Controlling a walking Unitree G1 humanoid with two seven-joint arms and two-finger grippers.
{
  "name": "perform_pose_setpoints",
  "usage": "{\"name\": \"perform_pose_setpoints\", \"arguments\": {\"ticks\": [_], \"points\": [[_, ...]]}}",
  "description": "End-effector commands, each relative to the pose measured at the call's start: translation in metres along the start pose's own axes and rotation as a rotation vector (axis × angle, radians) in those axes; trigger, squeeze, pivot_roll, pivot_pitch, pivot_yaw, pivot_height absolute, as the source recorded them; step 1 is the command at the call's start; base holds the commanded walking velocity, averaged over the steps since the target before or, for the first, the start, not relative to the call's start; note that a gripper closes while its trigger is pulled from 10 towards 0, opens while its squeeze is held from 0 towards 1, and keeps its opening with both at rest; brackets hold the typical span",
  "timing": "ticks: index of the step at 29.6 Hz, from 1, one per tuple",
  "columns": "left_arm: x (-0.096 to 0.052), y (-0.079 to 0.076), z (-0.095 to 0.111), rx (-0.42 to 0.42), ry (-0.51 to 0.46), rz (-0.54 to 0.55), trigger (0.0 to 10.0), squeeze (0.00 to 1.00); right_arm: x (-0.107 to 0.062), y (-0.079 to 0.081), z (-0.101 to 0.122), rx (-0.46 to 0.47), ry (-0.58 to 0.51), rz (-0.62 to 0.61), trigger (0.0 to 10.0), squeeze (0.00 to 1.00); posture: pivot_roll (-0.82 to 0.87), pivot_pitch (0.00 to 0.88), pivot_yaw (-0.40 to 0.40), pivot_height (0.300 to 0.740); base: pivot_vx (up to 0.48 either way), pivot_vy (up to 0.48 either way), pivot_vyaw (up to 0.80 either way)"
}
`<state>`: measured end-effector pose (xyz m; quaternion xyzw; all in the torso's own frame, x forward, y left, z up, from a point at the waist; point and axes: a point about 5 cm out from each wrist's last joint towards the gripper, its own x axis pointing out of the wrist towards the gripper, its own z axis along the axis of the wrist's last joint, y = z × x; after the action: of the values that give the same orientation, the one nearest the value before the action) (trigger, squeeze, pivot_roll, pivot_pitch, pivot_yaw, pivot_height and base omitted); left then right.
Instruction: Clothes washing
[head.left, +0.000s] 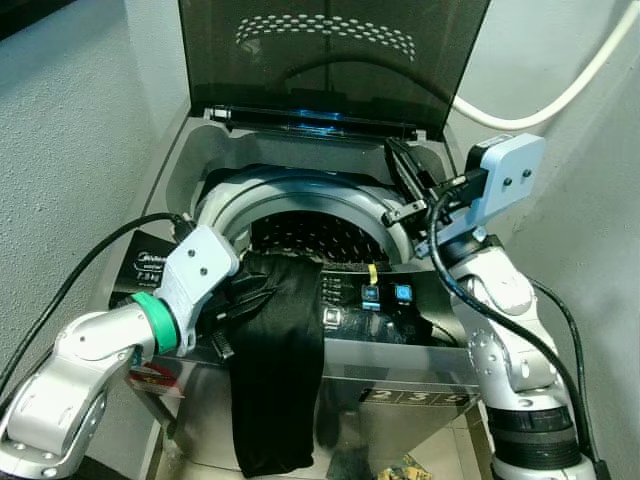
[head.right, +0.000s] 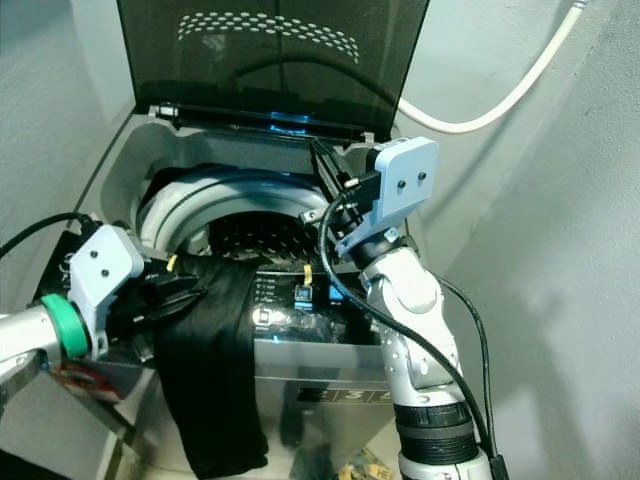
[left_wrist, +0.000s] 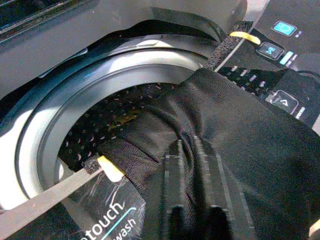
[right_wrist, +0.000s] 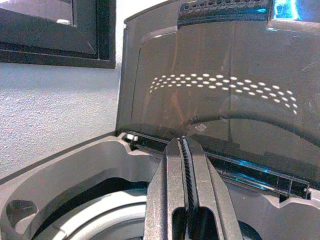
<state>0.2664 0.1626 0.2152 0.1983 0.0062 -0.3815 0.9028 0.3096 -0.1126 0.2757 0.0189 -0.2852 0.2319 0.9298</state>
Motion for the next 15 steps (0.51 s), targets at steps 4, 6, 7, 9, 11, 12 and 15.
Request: {"name": "perform_pose_setpoints", "arguments": {"ticks": [4, 6, 7, 9, 11, 12, 15], "points": [[0.004, -0.010, -0.020, -0.051, 0.078, -0.059, 0.0, 0.00, -0.003, -0.001, 0.002, -0.015, -0.013, -0.005, 10.0, 0.00, 0.13, 0.051, 0.007, 0.740, 0.000, 0.000, 0.00], [0.004, -0.009, -0.019, -0.049, 0.073, -0.059, 0.0, 0.00, -0.003, -0.001, 0.002, -0.016, -0.013, -0.005, 10.0, 0.00, 0.13, 0.049, 0.007, 0.740, 0.000, 0.000, 0.00], [0.004, -0.009, -0.019, -0.049, 0.073, -0.059, 0.0, 0.00, -0.003, -0.001, 0.002, -0.016, -0.013, -0.005, 10.0, 0.00, 0.13, 0.049, 0.007, 0.740, 0.000, 0.000, 0.00], [0.006, -0.008, -0.018, -0.044, 0.061, -0.056, 0.0, 0.00, -0.003, -0.001, 0.003, -0.017, -0.014, -0.005, 10.0, 0.00, 0.13, 0.048, 0.007, 0.740, 0.000, 0.000, 0.00], [0.007, -0.008, -0.016, -0.038, 0.045, -0.056, 0.0, 0.00, -0.003, -0.001, 0.003, -0.017, -0.015, -0.005, 10.0, 0.00, 0.13, 0.048, 0.007, 0.740, 0.000, 0.000, 0.00], [0.007, -0.007, -0.014, -0.033, 0.034, -0.056, 0.0, 0.00, -0.003, -0.001, 0.003, -0.018, -0.015, -0.005, 10.0, 0.00, 0.13, 0.048, 0.007, 0.740, 0.000, 0.000, 0.00], [0.015, 0.008, 0.012, 0.037, -0.106, -0.020, 10.0, 0.00, -0.002, -0.001, 0.003, -0.018, -0.015, -0.006, 10.0, 0.00, 0.13, 0.051, 0.004, 0.740, 0.000, 0.000, 0.00]]}}
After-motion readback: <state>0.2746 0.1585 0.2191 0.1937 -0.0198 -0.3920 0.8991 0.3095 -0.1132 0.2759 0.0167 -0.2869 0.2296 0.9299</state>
